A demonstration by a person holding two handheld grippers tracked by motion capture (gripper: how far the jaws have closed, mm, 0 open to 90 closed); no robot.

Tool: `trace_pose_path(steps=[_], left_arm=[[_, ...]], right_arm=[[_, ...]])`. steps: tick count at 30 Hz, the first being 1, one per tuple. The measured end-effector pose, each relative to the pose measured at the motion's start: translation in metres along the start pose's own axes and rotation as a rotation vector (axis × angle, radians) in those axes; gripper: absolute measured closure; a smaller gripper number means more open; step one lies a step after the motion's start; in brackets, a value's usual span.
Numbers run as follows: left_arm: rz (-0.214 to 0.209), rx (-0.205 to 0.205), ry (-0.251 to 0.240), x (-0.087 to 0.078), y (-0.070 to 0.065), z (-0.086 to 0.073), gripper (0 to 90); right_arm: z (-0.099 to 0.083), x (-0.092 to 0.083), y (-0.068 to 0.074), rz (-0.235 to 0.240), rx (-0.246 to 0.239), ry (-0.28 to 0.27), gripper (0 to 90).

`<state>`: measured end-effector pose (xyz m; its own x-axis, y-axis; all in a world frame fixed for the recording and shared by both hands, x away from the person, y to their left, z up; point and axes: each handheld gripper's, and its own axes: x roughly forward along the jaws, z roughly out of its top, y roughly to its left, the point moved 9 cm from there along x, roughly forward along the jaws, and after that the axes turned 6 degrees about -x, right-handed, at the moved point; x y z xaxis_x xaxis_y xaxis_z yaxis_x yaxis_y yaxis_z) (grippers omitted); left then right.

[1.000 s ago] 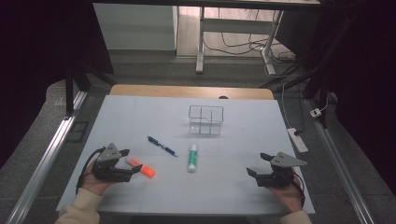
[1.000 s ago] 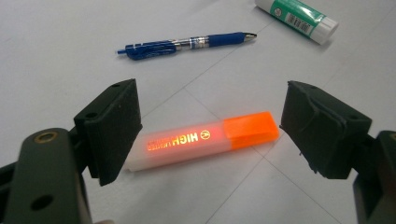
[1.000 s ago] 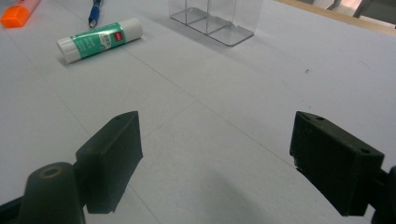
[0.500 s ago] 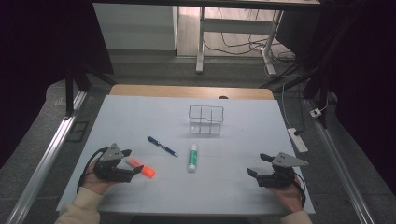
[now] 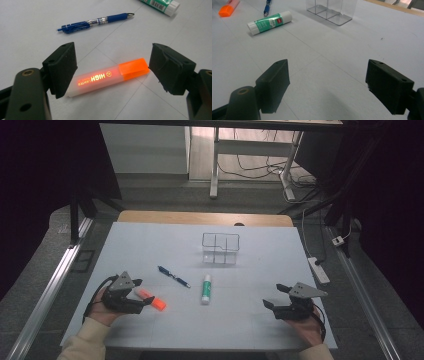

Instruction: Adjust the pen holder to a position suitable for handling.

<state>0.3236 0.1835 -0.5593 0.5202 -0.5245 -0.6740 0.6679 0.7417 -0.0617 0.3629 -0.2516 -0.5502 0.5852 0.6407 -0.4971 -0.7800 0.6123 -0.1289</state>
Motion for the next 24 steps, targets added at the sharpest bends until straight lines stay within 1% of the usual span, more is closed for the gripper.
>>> trace_pose_path(steps=[2, 3, 4, 5, 6, 8, 11, 12, 14, 15, 17, 18, 20, 21, 23, 24], left_arm=[[0.001, 0.023, 0.011, 0.0, 0.001, 0.003, 22.1], [0.001, 0.023, 0.011, 0.0, 0.001, 0.003, 22.1], [-0.016, 0.043, 0.011, -0.002, 0.0, 0.01, 22.1], [-0.026, 0.055, 0.008, -0.003, 0.0, 0.013, 22.1], [-0.026, 0.055, 0.008, -0.003, 0.0, 0.013, 22.2], [-0.043, 0.071, 0.01, -0.003, -0.001, 0.016, 22.2], [-0.055, 0.092, 0.02, -0.002, -0.001, 0.018, 22.6], [-0.061, 0.109, 0.029, 0.0, -0.001, 0.018, 22.6], [-0.064, 0.115, 0.031, 0.0, -0.002, 0.019, 22.7], [-0.07, 0.131, 0.037, 0.001, -0.003, 0.022, 22.7], [-0.072, 0.137, 0.038, 0.002, -0.003, 0.023, 22.6], [-0.072, 0.153, 0.047, 0.003, -0.002, 0.026, 22.5], [-0.073, 0.166, 0.056, 0.004, -0.001, 0.029, 22.5], [-0.073, 0.166, 0.056, 0.004, -0.001, 0.029, 22.5], [-0.079, 0.18, 0.063, 0.006, 0.0, 0.032, 22.5], [-0.093, 0.193, 0.069, 0.007, 0.0, 0.036, 22.6]], right_arm=[[0.001, 0.001, 0.0, 0.001, 0.005, -0.008, 18.8], [0.001, 0.001, 0.0, 0.001, 0.005, -0.008, 18.8], [0.002, 0.001, -0.001, 0.001, 0.01, -0.011, 18.9], [0.002, 0.001, -0.001, 0.003, 0.011, -0.011, 19.0], [0.003, 0.001, -0.001, 0.003, 0.009, -0.01, 19.1], [0.004, 0.003, -0.001, 0.002, 0.01, -0.016, 19.3], [0.003, 0.005, -0.001, 0.004, 0.002, 0.001, 19.3], [0.003, 0.005, -0.001, 0.006, 0.003, 0.0, 19.3], [0.003, 0.005, -0.001, 0.004, 0.003, -0.005, 19.3], [0.003, 0.005, -0.001, 0.004, 0.004, -0.006, 19.3], [0.003, 0.005, -0.001, 0.004, 0.006, -0.008, 19.3], [0.003, 0.005, -0.001, 0.004, 0.005, -0.007, 19.3], [0.003, 0.005, -0.001, 0.004, 0.001, -0.005, 19.3], [0.002, 0.004, 0.0, 0.0, -0.002, -0.003, 19.3], [0.002, 0.004, 0.0, 0.002, -0.006, 0.003, 19.3], [0.001, 0.003, 0.0, 0.003, -0.004, 0.004, 19.3]])
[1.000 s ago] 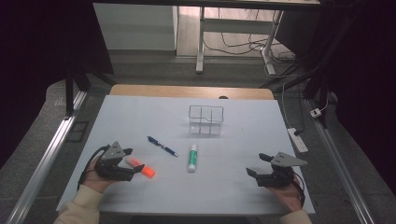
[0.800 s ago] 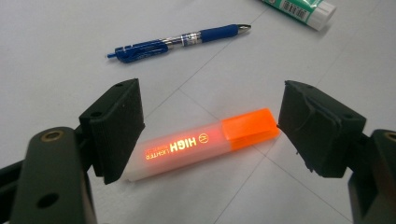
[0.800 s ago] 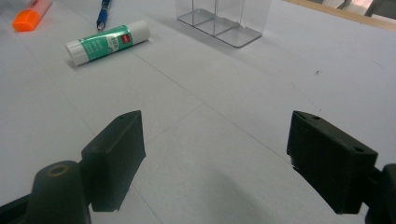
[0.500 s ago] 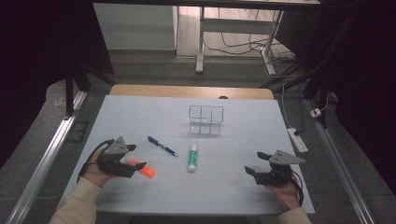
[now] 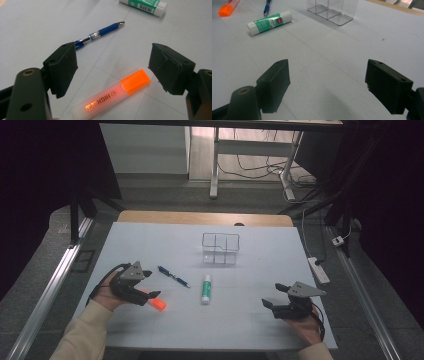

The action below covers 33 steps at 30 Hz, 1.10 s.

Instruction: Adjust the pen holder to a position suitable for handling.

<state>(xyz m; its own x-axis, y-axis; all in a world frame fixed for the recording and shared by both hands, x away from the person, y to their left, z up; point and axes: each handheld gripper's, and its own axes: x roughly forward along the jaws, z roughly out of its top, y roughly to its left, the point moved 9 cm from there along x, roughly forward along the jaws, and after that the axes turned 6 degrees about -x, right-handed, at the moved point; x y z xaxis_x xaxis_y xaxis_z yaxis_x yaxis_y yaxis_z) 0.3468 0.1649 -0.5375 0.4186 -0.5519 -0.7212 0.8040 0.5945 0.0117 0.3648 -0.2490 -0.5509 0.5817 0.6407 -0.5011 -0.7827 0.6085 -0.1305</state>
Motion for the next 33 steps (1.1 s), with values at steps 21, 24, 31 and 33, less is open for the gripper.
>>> trace_pose_path(steps=[21, 24, 31, 33], left_arm=[[-0.072, 0.097, 0.059, 0.014, 0.004, 0.019, 24.4], [-0.078, 0.111, 0.065, 0.015, 0.003, 0.021, 24.4], [-0.096, 0.15, 0.091, 0.024, 0.003, 0.025, 24.6], [-0.099, 0.158, 0.094, 0.025, 0.003, 0.025, 24.6]], right_arm=[[-0.002, -0.001, 0.001, 0.007, 0.002, 0.005, 19.3], [-0.002, -0.001, 0.001, 0.007, 0.0, 0.007, 19.3], [-0.003, -0.001, 0.0, 0.002, 0.004, 0.011, 19.3], [-0.003, -0.001, 0.0, 0.003, 0.005, 0.013, 19.3]])
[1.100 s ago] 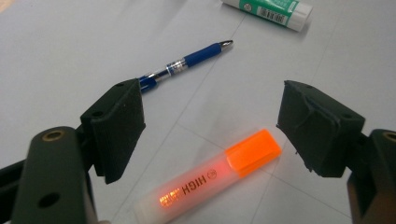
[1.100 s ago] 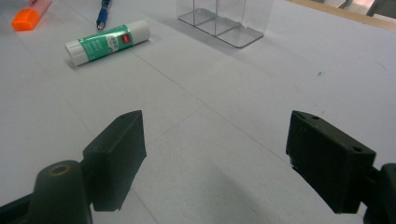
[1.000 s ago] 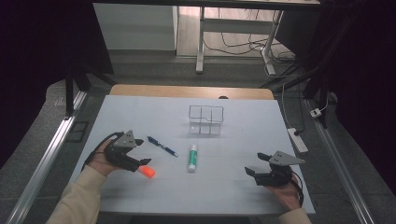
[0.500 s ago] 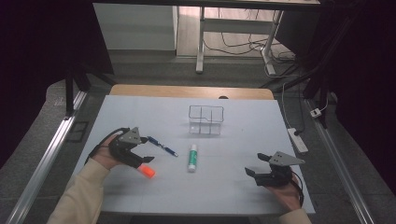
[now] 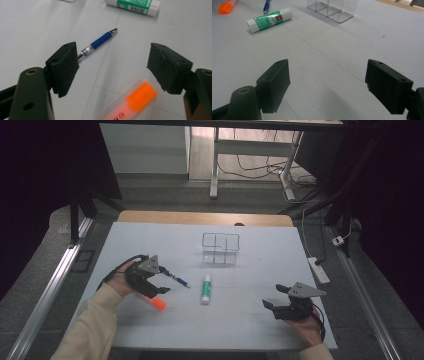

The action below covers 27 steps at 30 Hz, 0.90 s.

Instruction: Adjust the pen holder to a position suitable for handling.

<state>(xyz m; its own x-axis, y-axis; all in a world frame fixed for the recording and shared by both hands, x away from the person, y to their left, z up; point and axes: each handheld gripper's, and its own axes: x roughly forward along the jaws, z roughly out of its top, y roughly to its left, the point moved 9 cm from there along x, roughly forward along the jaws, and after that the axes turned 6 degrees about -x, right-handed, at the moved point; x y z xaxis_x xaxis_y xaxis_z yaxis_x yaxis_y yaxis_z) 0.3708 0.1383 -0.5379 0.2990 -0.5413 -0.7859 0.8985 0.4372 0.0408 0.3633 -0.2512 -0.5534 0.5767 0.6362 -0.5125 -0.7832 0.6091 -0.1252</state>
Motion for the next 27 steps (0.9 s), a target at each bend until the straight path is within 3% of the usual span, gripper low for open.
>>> trace_pose_path(steps=[19, 27], left_arm=[[-0.049, 0.089, 0.096, 0.015, 0.017, 0.019, 26.3], [-0.066, 0.105, 0.106, 0.019, 0.018, 0.022, 26.9]], right_arm=[[-0.001, 0.002, 0.0, 0.003, 0.004, 0.003, 19.3], [-0.002, 0.002, 0.0, 0.008, 0.006, 0.005, 19.3]])
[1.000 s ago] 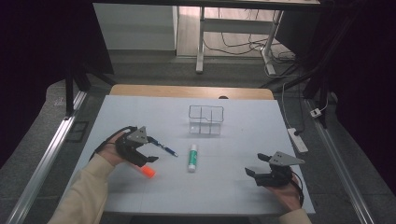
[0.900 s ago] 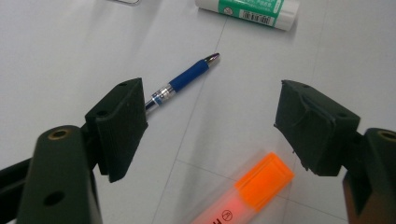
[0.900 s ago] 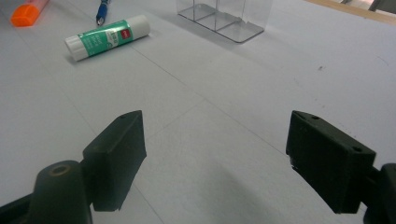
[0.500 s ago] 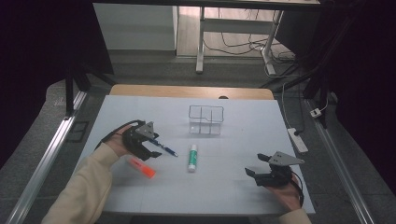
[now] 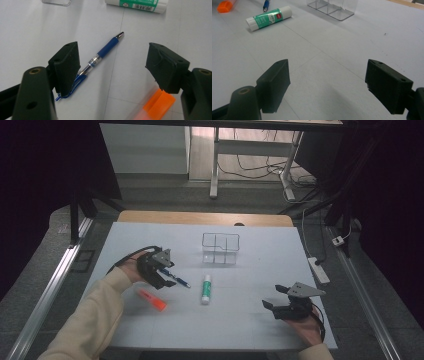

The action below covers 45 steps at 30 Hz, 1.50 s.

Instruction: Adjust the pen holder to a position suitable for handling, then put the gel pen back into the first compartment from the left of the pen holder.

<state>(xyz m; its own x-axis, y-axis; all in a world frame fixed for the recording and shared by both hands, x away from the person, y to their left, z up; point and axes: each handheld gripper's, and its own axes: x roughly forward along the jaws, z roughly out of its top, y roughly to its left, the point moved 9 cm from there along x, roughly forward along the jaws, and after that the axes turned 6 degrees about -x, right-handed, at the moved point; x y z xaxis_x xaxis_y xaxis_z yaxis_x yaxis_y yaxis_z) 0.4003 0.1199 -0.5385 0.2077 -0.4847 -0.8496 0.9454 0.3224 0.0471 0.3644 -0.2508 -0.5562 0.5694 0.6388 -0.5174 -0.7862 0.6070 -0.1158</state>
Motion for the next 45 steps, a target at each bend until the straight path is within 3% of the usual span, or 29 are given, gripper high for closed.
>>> trace_pose_path(steps=[12, 19, 31, 45], left_arm=[[-0.039, 0.054, -0.002, 0.004, 0.003, 0.005, 28.0], [-0.058, 0.096, 0.023, 0.01, 0.006, 0.009, 31.2], [-0.072, 0.112, 0.011, 0.017, 0.011, 0.009, 34.6], [-0.093, 0.19, 0.075, 0.033, 0.017, 0.006, 37.1]], right_arm=[[-0.001, 0.001, 0.0, -0.001, 0.004, 0.002, 19.3], [-0.001, 0.001, 0.0, -0.003, 0.002, 0.01, 19.3], [0.0, -0.004, 0.004, -0.001, 0.012, -0.01, 19.4], [-0.008, -0.017, 0.004, -0.026, 0.034, -0.005, 19.4]])
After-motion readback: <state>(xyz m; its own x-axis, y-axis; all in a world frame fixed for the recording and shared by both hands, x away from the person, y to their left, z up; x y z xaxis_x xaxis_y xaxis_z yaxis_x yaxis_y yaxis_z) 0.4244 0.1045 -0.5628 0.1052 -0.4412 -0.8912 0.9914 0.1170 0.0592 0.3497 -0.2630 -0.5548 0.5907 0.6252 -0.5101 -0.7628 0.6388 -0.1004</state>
